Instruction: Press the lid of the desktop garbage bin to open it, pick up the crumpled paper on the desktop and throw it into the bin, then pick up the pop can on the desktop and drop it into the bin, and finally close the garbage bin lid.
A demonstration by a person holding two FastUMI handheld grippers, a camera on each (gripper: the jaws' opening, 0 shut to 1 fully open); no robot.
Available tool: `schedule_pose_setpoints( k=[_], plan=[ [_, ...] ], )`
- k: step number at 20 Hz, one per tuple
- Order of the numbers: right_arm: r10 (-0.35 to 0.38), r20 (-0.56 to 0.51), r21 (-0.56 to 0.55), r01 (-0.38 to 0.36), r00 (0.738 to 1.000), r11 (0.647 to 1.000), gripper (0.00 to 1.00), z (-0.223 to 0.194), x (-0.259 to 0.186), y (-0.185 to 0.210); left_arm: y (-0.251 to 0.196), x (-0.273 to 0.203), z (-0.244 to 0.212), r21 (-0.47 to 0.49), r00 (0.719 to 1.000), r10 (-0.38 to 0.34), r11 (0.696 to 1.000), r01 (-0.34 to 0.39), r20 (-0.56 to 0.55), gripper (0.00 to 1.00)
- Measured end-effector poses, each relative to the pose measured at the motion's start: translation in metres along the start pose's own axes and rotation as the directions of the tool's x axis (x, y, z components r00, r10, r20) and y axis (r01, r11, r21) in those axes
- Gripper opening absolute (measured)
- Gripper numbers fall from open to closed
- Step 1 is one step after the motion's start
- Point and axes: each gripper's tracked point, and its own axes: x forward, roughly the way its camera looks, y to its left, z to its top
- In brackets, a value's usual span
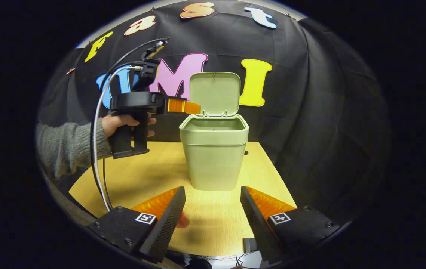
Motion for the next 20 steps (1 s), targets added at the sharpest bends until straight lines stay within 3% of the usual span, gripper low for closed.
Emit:
schedule_pose_setpoints(
  k=[9, 20],
  plan=[
    [0.075, -0.004, -0.023, -0.075, 0.997, 0.997, 0.97, 0.004, 0.012, 0.03, 0.037, -0.094, 0.001, -0.03, 0.992, 0.112, 0.993, -0.11, 0.059, 0.96],
    [0.224, -0.076, -0.087, -0.23, 0.972, 0.969, 0.97, -0.014, 0.034, 0.088, 0.099, -0.214, -0.037, -0.065, 0.944, 0.328, 0.943, -0.325, 0.04, 0.96]
  ],
)
